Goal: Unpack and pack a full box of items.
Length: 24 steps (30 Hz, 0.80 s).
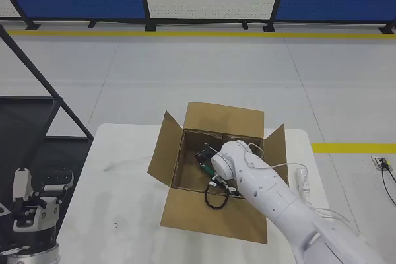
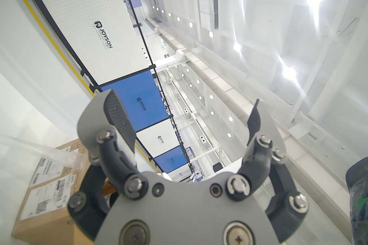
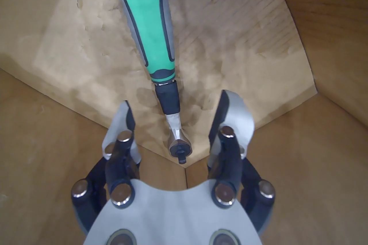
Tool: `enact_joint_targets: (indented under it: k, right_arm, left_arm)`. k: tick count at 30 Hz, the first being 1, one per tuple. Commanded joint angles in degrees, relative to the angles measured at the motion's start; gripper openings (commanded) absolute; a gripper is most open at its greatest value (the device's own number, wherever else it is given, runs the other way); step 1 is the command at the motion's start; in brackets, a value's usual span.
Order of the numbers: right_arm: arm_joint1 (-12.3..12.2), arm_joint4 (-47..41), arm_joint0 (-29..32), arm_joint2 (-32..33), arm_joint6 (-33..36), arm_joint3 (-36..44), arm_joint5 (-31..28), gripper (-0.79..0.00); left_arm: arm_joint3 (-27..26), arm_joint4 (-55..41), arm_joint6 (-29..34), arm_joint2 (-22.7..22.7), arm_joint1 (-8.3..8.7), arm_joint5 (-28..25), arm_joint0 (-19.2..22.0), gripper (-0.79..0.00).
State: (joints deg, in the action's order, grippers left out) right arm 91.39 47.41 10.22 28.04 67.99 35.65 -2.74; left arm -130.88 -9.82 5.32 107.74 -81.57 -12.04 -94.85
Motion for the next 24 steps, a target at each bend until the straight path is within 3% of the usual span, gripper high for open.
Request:
enact_joint_targets:
  k: [1, 18, 24]
  right_arm:
    - [0.54, -0.43, -0.28, 0.06, -0.73, -1.6, -0.97, -0.453]
    - [4.95, -1.84, -2.11, -0.09, -4.03, -11.95, -4.65, -0.529]
    - [6.34, -1.55, -2.59, -0.31, -4.2, -14.55, -4.86, -0.616]
  left_arm:
    - [0.0, 0.0, 0.0, 0.0, 0.0, 0.0, 0.0, 0.0]
    - [0.0, 0.0, 0.0, 0.0, 0.0, 0.0, 0.0, 0.0]
    - [0.0, 0.0, 0.0, 0.0, 0.0, 0.0, 0.0, 0.0]
